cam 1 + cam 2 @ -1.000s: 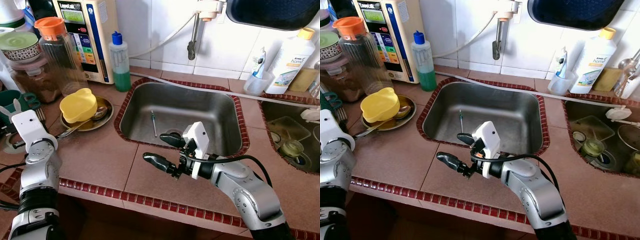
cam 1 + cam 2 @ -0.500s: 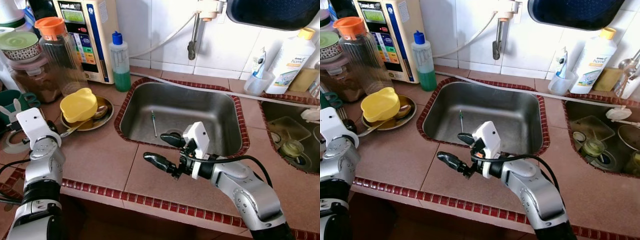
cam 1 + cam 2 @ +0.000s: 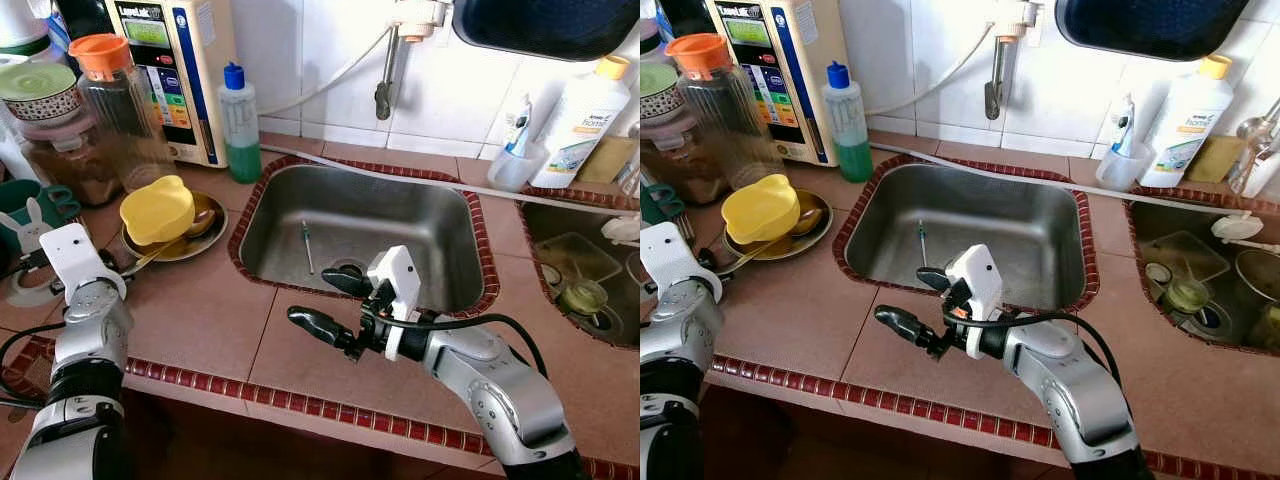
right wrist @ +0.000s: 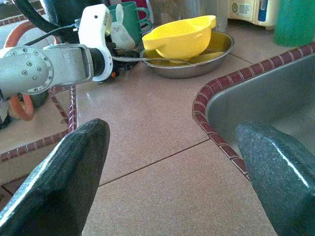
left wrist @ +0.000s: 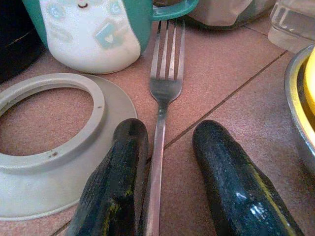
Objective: Kitchen organization
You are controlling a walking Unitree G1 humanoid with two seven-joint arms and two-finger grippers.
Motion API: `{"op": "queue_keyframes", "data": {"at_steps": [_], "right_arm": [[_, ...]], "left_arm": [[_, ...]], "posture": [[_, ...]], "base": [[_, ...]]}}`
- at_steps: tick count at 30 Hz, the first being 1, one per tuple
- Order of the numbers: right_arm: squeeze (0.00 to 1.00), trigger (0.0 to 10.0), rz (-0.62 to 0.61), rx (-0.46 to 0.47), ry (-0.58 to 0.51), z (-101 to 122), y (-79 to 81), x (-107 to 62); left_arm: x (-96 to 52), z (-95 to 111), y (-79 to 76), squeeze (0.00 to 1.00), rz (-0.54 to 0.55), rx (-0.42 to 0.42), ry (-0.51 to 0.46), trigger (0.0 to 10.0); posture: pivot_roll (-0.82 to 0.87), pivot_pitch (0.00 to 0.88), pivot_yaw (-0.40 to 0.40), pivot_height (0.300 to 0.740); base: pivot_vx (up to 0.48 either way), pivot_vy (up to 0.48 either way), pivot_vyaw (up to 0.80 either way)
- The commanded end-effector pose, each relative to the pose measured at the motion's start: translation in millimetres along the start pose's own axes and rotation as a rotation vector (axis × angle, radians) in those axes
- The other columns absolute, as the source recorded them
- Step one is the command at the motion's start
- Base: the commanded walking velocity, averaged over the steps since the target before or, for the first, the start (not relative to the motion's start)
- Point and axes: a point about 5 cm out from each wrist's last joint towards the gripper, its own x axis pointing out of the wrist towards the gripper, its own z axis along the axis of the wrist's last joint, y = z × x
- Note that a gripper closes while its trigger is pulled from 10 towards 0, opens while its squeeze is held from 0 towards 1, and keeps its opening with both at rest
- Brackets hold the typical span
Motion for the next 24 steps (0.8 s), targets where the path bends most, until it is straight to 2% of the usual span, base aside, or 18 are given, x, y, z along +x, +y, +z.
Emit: {"op": "queue_keyframes", "data": {"at_steps": [1,2,3,8,24], "right_arm": [[0.00,10.0,0.006,-0.014,-0.002,3.4,2.8,-1.0],[0.00,10.0,0.007,-0.015,-0.001,3.4,2.9,-1.3],[0.00,10.0,0.009,-0.014,-0.001,3.4,3.1,-1.7],[0.00,10.0,0.072,-0.001,-0.011,6.7,9.7,-2.7],[0.00,10.0,0.077,0.003,-0.007,7.7,9.1,-2.7]], "left_arm": [[1.0,-1.8,-0.1,0.00,-0.005,0.019,0.014,3.5],[0.8,-2.1,-0.7,0.00,-0.008,0.018,0.014,1.4],[0.6,-2.3,-1.5,0.00,-0.012,0.014,0.014,0.0],[0.0,-2.0,-4.5,0.00,-0.024,0.004,0.010,0.0],[-4.1,-2.4,-6.0,0.00,-0.021,-0.010,-0.016,0.0]], "posture": [[0.06,0.046,0.016,0.740],[0.06,0.046,0.016,0.740],[0.06,0.047,0.016,0.740],[0.06,0.049,0.014,0.740],[0.06,0.047,0.008,0.740]], "base": [[0.000,0.000,0.00],[0.000,0.000,0.00],[0.000,0.000,0.00],[0.000,0.000,0.00],[0.000,0.000,0.00]]}}
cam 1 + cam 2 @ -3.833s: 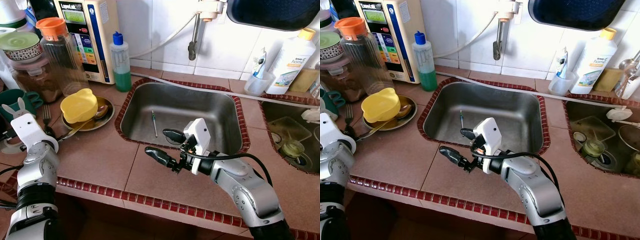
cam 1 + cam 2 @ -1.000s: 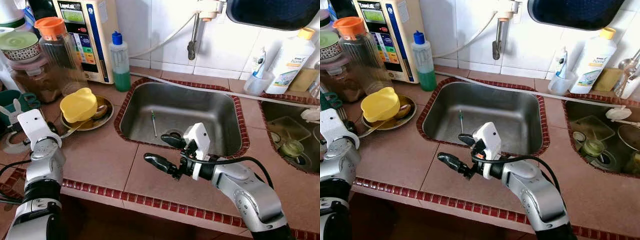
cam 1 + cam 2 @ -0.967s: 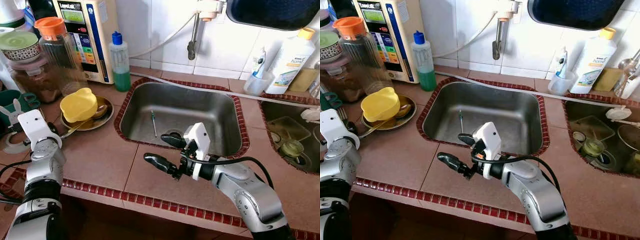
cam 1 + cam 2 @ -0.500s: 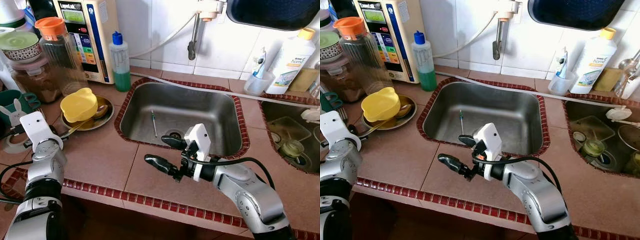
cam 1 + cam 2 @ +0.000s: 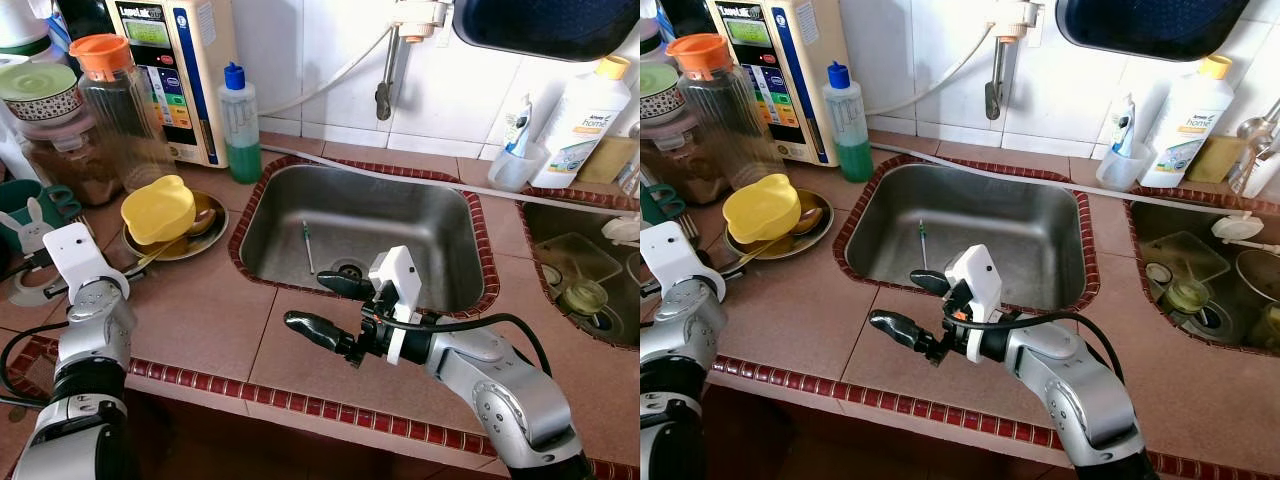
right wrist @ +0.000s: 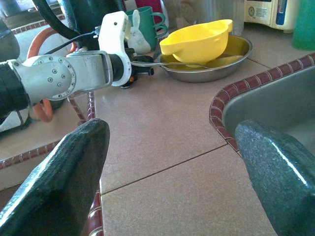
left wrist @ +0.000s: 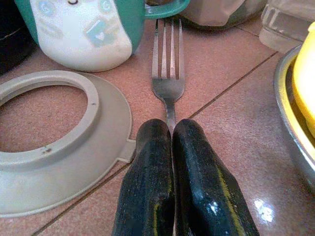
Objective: Kitchen organization
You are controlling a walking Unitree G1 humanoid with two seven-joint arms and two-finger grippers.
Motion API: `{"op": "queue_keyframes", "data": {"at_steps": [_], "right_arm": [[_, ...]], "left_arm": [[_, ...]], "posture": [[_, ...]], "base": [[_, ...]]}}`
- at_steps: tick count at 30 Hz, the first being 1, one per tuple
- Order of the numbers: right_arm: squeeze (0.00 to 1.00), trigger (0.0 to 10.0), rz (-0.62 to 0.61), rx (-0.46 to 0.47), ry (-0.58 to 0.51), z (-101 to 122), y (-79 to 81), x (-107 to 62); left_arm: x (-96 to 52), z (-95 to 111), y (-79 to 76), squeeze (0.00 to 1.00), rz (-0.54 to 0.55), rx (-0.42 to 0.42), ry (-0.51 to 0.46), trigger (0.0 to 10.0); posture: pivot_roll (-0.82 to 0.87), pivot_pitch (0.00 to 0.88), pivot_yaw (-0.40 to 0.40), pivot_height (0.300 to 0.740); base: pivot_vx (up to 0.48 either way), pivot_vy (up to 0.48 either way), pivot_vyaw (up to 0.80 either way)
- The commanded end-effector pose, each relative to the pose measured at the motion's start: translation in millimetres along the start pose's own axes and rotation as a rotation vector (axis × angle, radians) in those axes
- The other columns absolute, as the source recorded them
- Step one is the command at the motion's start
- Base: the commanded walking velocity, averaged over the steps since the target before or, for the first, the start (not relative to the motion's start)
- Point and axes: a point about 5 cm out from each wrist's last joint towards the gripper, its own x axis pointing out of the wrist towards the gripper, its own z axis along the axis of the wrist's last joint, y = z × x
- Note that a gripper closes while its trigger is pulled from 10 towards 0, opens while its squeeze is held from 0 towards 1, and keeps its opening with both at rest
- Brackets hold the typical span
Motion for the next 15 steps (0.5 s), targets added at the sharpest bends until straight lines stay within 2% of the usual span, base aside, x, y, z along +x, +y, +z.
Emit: {"op": "queue_keyframes", "data": {"at_steps": [1,15], "right_arm": [[0.00,10.0,0.021,-0.014,0.003,3.0,2.9,0.0],[0.00,10.0,0.019,-0.017,0.006,2.7,1.4,0.8]], "left_arm": [[-2.1,-1.1,-1.7,0.00,-0.004,0.003,-0.006,0.0],[-17.2,-19.0,-2.2,0.00,-0.001,0.026,0.014,0.0]], "posture": [[0.06,0.047,0.008,0.740],[0.07,0.045,0.008,0.740]], "base": [[0.000,0.000,0.00],[0.000,0.000,0.00]]}}
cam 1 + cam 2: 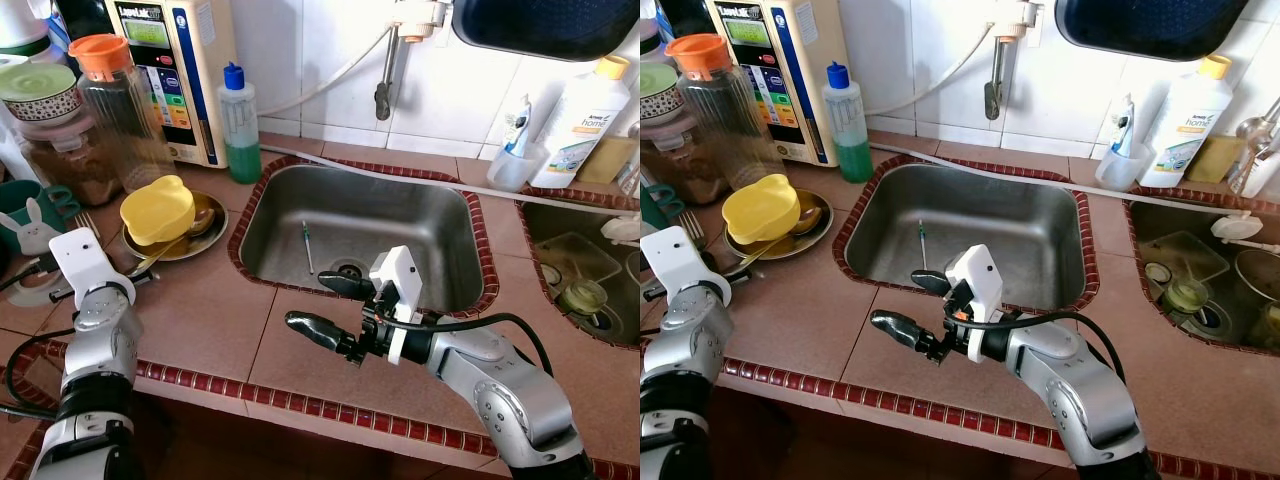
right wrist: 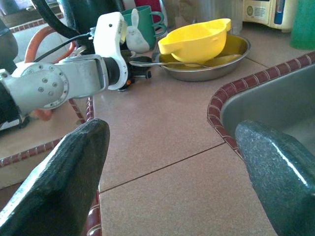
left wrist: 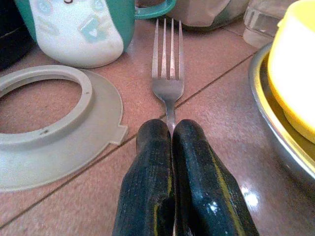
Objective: Kitchen organization
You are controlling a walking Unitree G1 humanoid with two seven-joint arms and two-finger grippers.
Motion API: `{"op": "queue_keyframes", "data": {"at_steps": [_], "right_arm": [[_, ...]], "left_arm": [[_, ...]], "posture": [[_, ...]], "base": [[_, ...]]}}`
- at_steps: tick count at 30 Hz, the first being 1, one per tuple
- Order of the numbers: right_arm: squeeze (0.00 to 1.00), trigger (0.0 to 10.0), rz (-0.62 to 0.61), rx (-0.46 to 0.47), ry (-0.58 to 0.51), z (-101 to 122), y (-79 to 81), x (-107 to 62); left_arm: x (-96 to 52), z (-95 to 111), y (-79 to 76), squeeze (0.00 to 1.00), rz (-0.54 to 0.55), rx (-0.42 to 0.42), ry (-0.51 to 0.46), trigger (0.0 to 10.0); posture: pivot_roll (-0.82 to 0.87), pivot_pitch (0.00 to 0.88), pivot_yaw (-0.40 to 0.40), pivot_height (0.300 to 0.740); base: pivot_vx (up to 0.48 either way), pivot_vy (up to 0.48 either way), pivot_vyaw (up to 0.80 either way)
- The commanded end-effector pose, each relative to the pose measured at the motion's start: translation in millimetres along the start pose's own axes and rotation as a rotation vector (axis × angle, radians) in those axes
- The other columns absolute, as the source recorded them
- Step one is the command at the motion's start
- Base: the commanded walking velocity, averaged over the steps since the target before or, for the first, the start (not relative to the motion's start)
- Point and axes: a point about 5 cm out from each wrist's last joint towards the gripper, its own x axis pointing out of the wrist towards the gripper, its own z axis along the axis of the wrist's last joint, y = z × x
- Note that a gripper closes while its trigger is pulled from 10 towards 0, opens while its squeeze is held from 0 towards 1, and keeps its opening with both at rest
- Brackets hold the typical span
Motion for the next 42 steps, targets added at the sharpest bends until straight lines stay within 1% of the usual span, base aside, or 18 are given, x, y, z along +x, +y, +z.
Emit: {"op": "queue_keyframes", "data": {"at_steps": [1,5,7,11,15,17,21,23,27,28,31,33,36,38,40,41,42], "right_arm": [[0.00,10.0,0.020,-0.014,0.001,2.6,2.1,1.5],[0.00,10.0,0.020,-0.015,0.000,2.6,1.6,1.8],[0.00,10.0,0.021,-0.017,-0.001,2.8,1.1,2.7],[0.00,10.0,0.022,-0.018,-0.003,3.3,0.6,3.6],[0.00,10.0,0.022,-0.019,-0.003,3.2,0.2,3.9],[0.00,10.0,0.022,-0.021,-0.003,3.1,-0.3,4.3],[0.00,10.0,0.021,-0.021,-0.005,3.4,-0.6,4.6],[0.00,10.0,0.021,-0.022,-0.006,3.5,-0.8,5.2],[0.00,10.0,0.021,-0.023,-0.006,3.4,-1.0,5.3],[0.00,10.0,0.020,-0.024,-0.006,3.5,-1.2,5.3],[0.00,10.0,0.019,-0.026,-0.007,3.6,-1.6,5.4],[0.00,10.0,0.017,-0.027,-0.008,3.8,-2.2,5.6],[0.00,10.0,0.015,-0.028,-0.009,3.8,-2.6,5.6],[0.00,10.0,0.011,-0.028,-0.010,3.8,-3.3,5.7],[0.00,10.0,0.009,-0.029,-0.011,3.8,-3.7,5.6],[0.00,10.0,0.002,-0.032,-0.014,4.2,-4.6,5.8],[0.00,10.0,0.002,-0.032,-0.014,4.2,-4.6,5.8]], "left_arm": [[-5.0,-12.3,1.7,0.00,0.013,0.025,0.043,0.0],[-13.1,-14.7,4.0,0.00,0.032,0.036,0.032,0.0],[-22.2,-19.0,4.6,0.00,0.045,0.046,0.022,0.0],[-30.6,-24.3,7.3,0.00,0.060,0.047,0.023,0.0],[-34.8,-23.9,7.1,0.00,0.064,0.049,0.013,0.0],[-42.6,-20.6,3.9,0.00,0.054,0.063,-0.029,0.0],[-46.3,-17.7,3.5,0.00,0.060,0.060,-0.053,0.0],[-48.0,-10.2,4.9,0.00,0.065,0.071,-0.102,0.0],[-49.1,-4.3,6.5,0.00,0.069,0.082,-0.132,0.0],[-48.9,2.2,8.0,0.00,0.072,0.091,-0.163,0.0],[-49.3,10.2,9.4,0.00,0.079,0.101,-0.202,0.0],[-48.2,21.2,11.6,0.00,0.088,0.122,-0.259,0.0],[-47.1,32.1,13.7,0.00,0.096,0.139,-0.310,0.0],[-46.8,41.5,13.3,0.00,0.091,0.160,-0.357,0.0],[-46.9,46.4,12.0,0.00,0.083,0.173,-0.381,0.0],[-46.8,52.2,9.6,0.00,0.070,0.182,-0.409,0.0],[-46.8,52.2,9.6,0.00,0.070,0.182,-0.409,0.0]], "posture": [[0.07,0.045,0.008,0.740],[0.07,0.044,0.008,0.740],[0.08,0.042,0.007,0.740],[0.08,0.039,0.007,0.740],[0.08,0.036,0.008,0.740],[0.09,0.032,0.009,0.740],[0.09,0.032,0.009,0.740],[0.09,0.031,0.008,0.740],[0.09,0.031,0.008,0.740],[0.09,0.031,0.008,0.740],[0.09,0.027,0.008,0.740],[0.09,0.025,0.008,0.740],[0.09,0.025,0.008,0.740],[0.09,0.022,0.007,0.740],[0.09,0.022,0.007,0.740],[0.09,0.022,0.007,0.740],[0.09,0.022,0.007,0.740]], "base": [[0.000,0.000,0.00],[0.000,0.000,0.00],[0.000,0.000,0.00],[0.000,0.000,0.00],[0.000,0.000,0.00],[0.000,0.000,0.00],[0.000,0.000,0.00],[0.000,0.000,0.00],[0.000,0.000,0.00],[0.000,0.000,0.00],[0.000,0.000,0.00],[0.000,0.000,0.00],[0.000,0.000,0.00],[0.000,0.000,0.00],[0.000,0.000,0.00],[0.000,0.000,0.00],[0.000,0.000,0.00]]}}
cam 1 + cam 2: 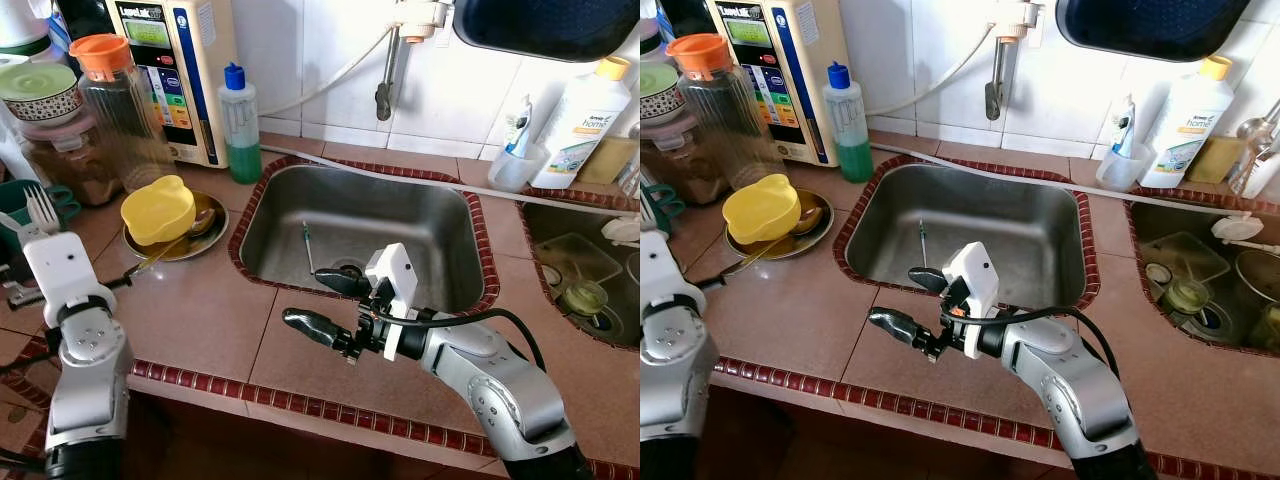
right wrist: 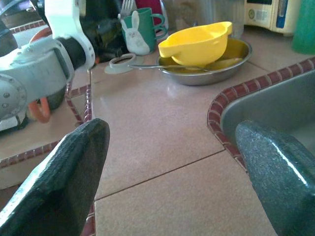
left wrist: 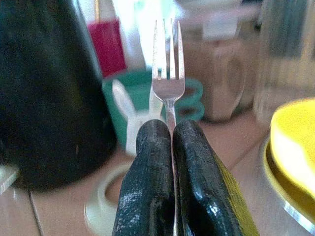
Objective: Kitchen organization
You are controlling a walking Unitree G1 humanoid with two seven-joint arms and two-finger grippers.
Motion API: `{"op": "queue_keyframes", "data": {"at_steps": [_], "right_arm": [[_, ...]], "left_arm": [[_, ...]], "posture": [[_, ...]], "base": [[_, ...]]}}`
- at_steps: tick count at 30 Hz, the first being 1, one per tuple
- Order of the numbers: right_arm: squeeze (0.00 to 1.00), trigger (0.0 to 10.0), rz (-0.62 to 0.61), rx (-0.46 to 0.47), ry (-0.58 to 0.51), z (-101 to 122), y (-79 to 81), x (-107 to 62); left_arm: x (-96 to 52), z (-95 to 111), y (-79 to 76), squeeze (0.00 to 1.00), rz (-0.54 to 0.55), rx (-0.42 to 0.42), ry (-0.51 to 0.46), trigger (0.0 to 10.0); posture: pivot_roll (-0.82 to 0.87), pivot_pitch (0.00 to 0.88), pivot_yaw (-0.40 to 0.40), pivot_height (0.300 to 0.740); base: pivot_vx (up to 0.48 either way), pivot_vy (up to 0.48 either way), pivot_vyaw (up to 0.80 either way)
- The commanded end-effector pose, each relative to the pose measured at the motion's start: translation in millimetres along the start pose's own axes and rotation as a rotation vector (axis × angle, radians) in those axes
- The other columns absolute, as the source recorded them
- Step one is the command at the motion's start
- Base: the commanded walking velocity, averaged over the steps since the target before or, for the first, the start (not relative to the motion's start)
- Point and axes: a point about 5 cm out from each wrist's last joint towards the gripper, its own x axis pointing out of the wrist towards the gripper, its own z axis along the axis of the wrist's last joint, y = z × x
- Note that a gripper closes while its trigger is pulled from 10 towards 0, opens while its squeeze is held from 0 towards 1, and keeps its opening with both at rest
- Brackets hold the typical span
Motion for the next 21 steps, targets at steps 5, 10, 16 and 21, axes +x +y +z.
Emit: {"op": "queue_keyframes", "data": {"at_steps": [5,10,16,21], "right_arm": [[0.00,10.0,-0.103,-0.019,-0.052,11.4,-17.0,1.4],[0.00,10.0,-0.171,0.003,-0.092,17.9,-28.7,-1.4],[0.00,10.0,-0.267,0.013,-0.139,23.5,-40.7,-1.1],[0.00,10.0,-0.406,0.085,-0.210,32.3,-63.7,-5.8]], "left_arm": [[6.2,52.2,-28.9,0.00,-0.168,0.016,-0.236,0.0],[4.7,75.3,-49.1,0.00,-0.273,-0.001,-0.338,0.0],[-4.8,95.4,-70.0,0.00,-0.422,-0.057,-0.432,0.0],[-18.8,97.6,-86.7,0.00,-0.566,-0.050,-0.488,0.0]], "posture": [[0.09,0.022,0.002,0.740],[0.10,0.030,-0.003,0.740],[0.09,0.036,-0.003,0.740],[0.10,0.044,-0.005,0.740]], "base": [[0.000,0.000,0.00],[0.000,0.000,0.00],[0.000,0.000,0.00],[0.000,0.000,0.00]]}}
